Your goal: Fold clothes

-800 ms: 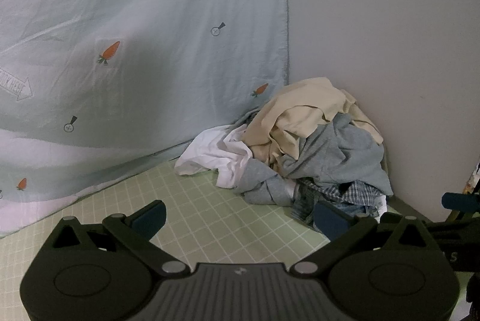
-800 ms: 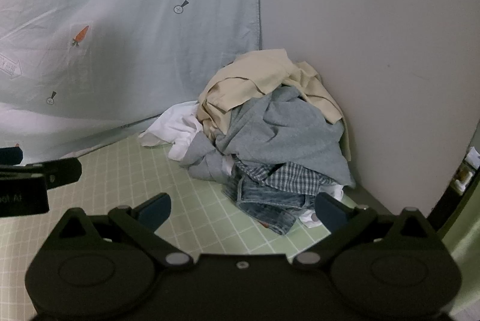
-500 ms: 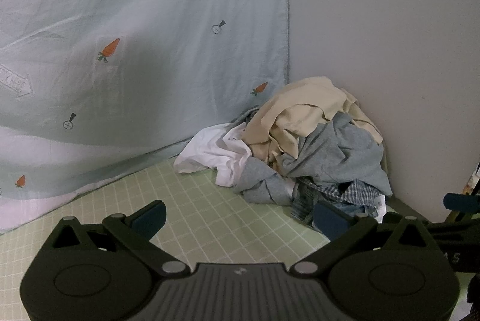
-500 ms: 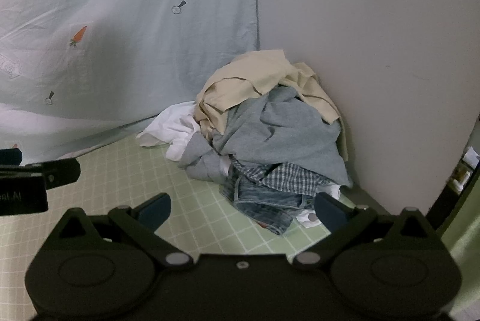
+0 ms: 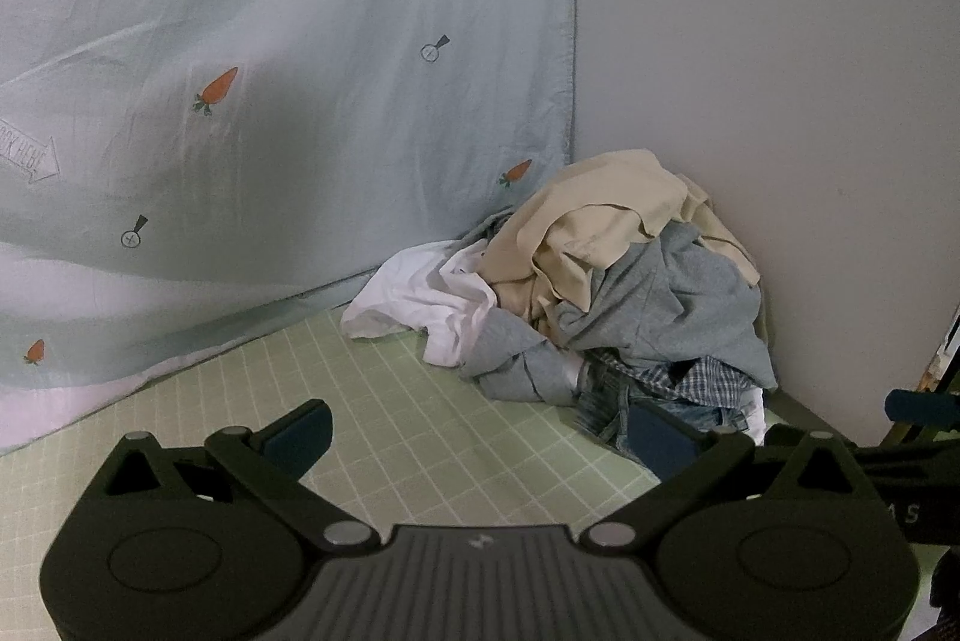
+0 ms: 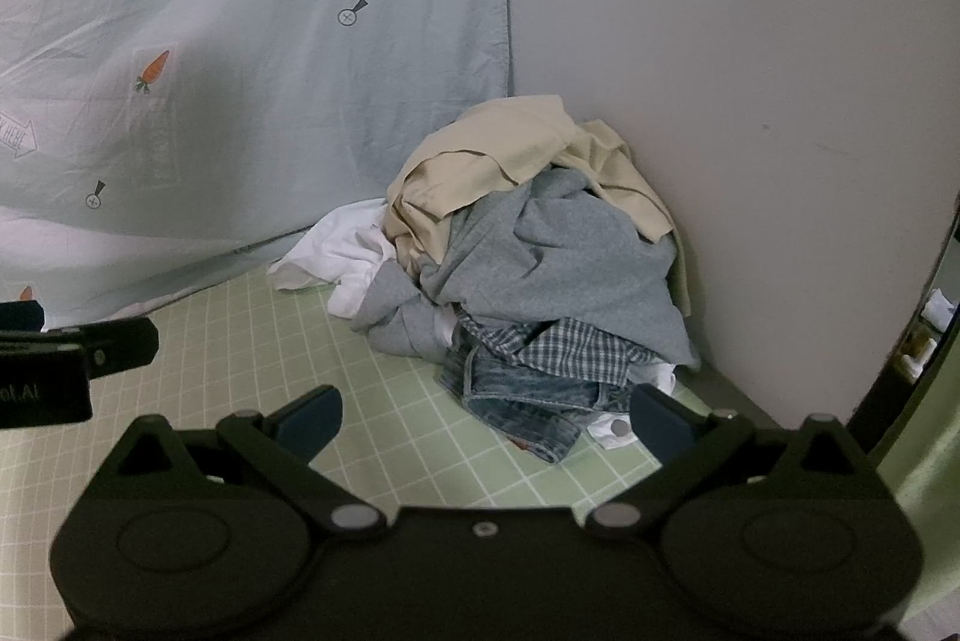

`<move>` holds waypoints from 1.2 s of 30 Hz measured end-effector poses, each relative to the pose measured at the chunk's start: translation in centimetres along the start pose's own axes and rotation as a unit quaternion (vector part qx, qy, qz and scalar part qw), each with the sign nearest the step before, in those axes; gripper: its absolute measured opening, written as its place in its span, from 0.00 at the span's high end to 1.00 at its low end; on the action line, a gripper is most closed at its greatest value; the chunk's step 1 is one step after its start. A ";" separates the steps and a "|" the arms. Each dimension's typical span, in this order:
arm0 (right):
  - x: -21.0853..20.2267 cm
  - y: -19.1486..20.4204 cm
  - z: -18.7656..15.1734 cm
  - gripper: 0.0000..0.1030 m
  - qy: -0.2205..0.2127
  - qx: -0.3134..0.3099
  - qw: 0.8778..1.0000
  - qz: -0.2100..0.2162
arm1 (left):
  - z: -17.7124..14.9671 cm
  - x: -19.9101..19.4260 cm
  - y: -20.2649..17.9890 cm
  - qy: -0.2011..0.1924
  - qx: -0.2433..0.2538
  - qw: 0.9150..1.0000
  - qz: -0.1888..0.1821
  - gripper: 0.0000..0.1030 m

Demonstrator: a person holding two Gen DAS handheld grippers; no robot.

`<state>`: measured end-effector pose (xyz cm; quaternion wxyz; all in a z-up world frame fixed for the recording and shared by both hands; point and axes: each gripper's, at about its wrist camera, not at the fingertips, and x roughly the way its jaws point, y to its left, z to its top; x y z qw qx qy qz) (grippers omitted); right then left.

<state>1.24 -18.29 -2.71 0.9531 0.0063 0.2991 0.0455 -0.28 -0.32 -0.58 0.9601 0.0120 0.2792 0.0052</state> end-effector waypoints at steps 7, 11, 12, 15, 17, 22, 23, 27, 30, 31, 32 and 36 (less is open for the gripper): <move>0.1 -0.1 -0.1 0.00 -0.001 -0.001 1.000 0.001 | 0.1 0.1 0.1 0.000 -0.002 1.000 0.000 0.00; 0.1 -0.1 -0.1 0.00 -0.001 -0.001 1.000 0.000 | 0.0 0.1 0.3 0.001 -0.003 1.000 -0.001 0.00; 0.1 -0.1 -0.1 0.00 -0.001 -0.001 1.000 0.000 | 0.0 0.1 0.3 0.001 -0.004 1.000 -0.001 0.00; 0.2 -0.1 -0.2 0.00 -0.001 -0.001 1.000 0.000 | 0.0 0.1 0.4 0.002 -0.004 1.000 -0.002 0.00; 0.1 -0.1 -0.2 0.00 -0.001 -0.001 1.000 0.000 | 0.0 0.1 0.5 0.002 -0.005 1.000 -0.003 0.00; 0.2 -0.1 -0.2 0.00 0.000 -0.001 1.000 0.002 | 0.0 0.1 0.6 0.002 -0.006 1.000 -0.003 0.00; 0.2 -0.1 -0.2 0.00 0.000 -0.001 1.000 0.002 | 0.0 0.1 0.7 0.002 -0.006 1.000 -0.003 0.00; 0.4 -0.1 -0.2 0.00 0.001 0.000 1.000 0.003 | 0.0 0.1 0.7 0.003 -0.006 1.000 -0.002 0.00; 0.5 -0.1 -0.2 0.00 0.001 0.001 1.000 0.003 | 0.2 0.4 0.8 0.006 -0.007 1.000 0.000 0.00; 0.5 -0.1 -0.2 0.00 0.002 0.002 1.000 0.003 | 0.2 0.5 0.8 0.007 -0.007 1.000 -0.001 0.00; 0.6 -0.2 -0.2 0.00 0.003 0.002 1.000 0.004 | 0.2 0.6 0.8 0.008 -0.007 1.000 -0.001 0.00; 1.0 -0.3 -0.2 0.00 0.006 0.004 1.000 0.006 | 0.3 0.9 0.8 0.012 -0.007 1.000 -0.002 0.00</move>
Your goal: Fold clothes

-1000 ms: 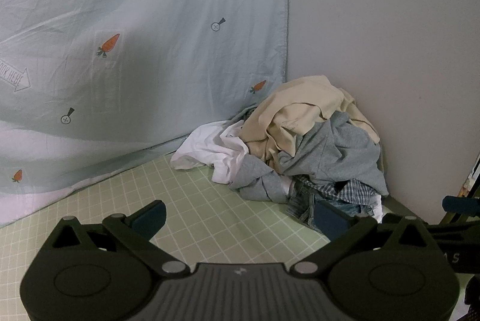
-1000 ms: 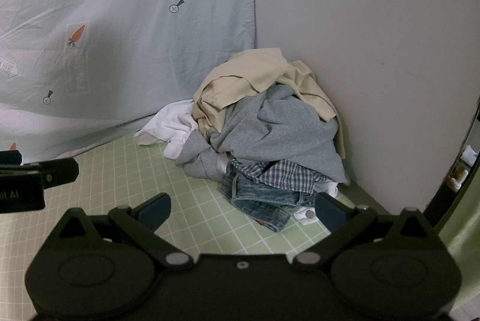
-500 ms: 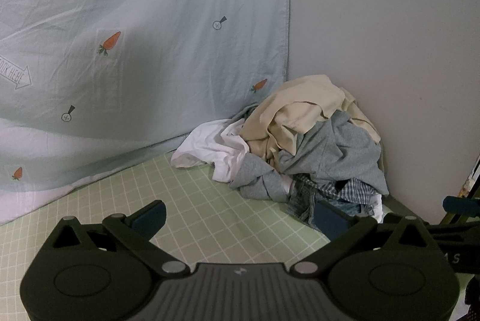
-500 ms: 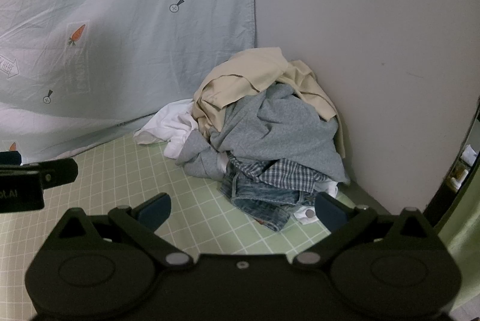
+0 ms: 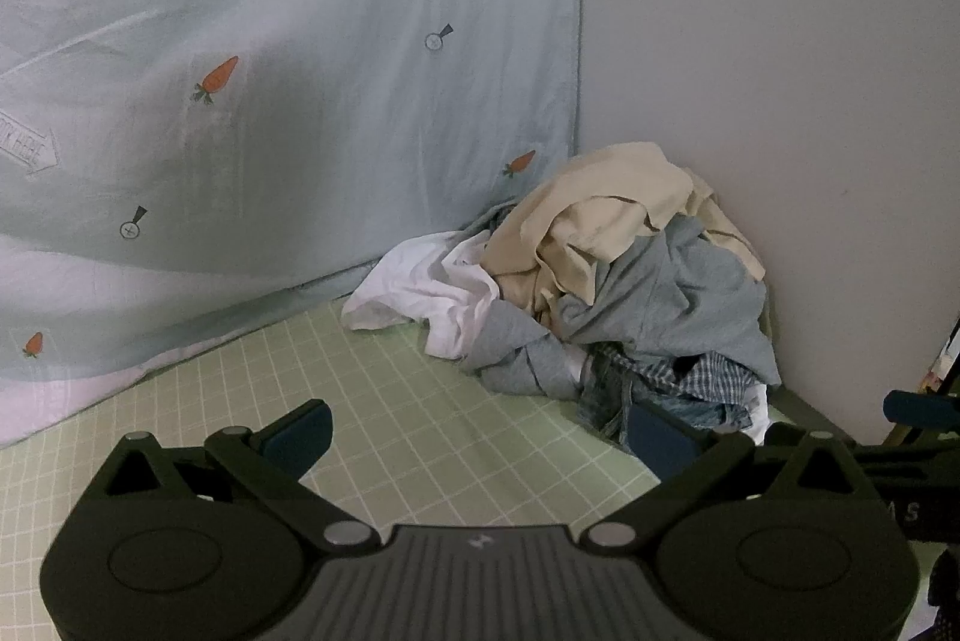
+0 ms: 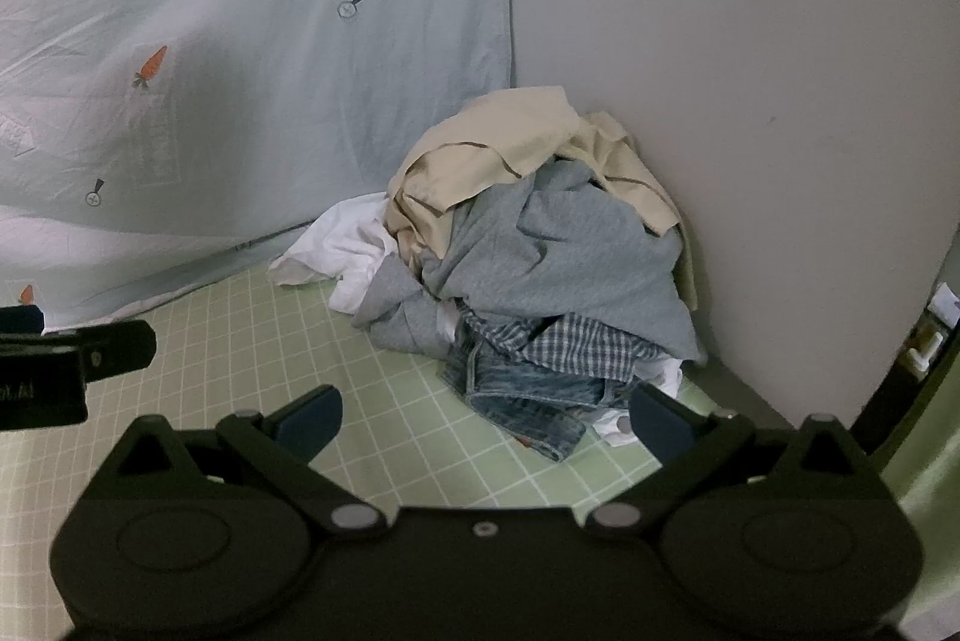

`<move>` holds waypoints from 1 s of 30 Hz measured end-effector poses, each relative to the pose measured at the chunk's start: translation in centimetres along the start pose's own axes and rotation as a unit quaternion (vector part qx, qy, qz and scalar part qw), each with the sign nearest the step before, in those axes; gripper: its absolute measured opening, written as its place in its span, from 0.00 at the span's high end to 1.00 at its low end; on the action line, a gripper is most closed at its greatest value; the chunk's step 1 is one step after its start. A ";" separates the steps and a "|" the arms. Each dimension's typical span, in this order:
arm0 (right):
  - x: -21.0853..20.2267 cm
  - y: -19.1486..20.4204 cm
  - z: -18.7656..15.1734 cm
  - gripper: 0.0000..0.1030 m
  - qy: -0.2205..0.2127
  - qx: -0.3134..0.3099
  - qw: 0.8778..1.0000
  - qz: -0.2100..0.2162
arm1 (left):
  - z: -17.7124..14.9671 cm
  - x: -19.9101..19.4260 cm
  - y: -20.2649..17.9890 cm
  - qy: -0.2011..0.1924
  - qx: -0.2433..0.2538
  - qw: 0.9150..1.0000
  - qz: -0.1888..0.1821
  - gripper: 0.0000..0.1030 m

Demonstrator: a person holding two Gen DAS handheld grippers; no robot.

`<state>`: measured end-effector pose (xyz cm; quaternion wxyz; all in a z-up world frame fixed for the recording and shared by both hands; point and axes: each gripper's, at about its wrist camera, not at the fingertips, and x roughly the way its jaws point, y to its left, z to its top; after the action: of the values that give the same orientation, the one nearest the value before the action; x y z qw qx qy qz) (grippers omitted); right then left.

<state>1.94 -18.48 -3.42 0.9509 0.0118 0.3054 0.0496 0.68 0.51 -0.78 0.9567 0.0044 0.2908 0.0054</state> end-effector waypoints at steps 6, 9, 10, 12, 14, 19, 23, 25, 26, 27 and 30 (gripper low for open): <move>0.9 -0.3 0.3 0.00 0.004 0.006 1.000 0.002 | 0.2 0.9 0.1 0.007 -0.004 1.000 -0.004 0.00; 1.7 -0.5 0.6 0.00 0.008 0.011 1.000 0.004 | 0.3 1.6 0.0 0.012 -0.002 1.000 0.001 0.00; 2.0 -0.7 0.7 0.00 0.009 0.012 1.000 0.003 | 0.4 2.0 0.1 0.016 -0.004 1.000 0.001 0.00; 3.0 -0.9 1.0 0.00 0.009 0.017 1.000 -0.001 | 0.7 2.8 0.3 0.023 -0.009 1.000 -0.004 0.00; 3.9 -1.2 1.4 0.00 0.009 0.024 1.000 -0.006 | 1.1 3.7 0.5 0.030 -0.011 0.999 -0.006 0.00; 7.1 -2.3 3.1 0.00 0.010 0.038 0.999 -0.017 | 2.4 6.5 0.7 0.047 -0.011 0.999 -0.013 0.00; 10.2 -3.4 5.2 0.00 0.006 0.046 0.999 -0.021 | 3.9 9.9 1.0 0.066 -0.030 0.997 -0.029 0.00; 11.9 -4.0 6.5 0.00 0.000 0.046 0.999 -0.021 | 4.7 11.9 1.1 0.076 -0.038 0.996 -0.036 0.00; 12.9 -4.2 7.3 0.00 -0.005 0.045 0.999 -0.022 | 5.0 13.1 1.1 0.081 -0.043 0.995 -0.040 0.00; 14.0 -4.5 8.1 0.00 -0.012 0.044 0.999 -0.023 | 5.4 14.3 1.1 0.086 -0.050 0.994 -0.046 0.01; 17.4 -5.3 10.8 0.01 -0.031 0.041 0.998 -0.020 | 6.7 18.2 1.2 0.100 -0.078 0.990 -0.068 0.03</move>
<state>22.72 -21.91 -4.98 0.9594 0.0457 0.2778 0.0173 19.53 1.87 -5.35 0.9184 -0.0901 0.3835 -0.0363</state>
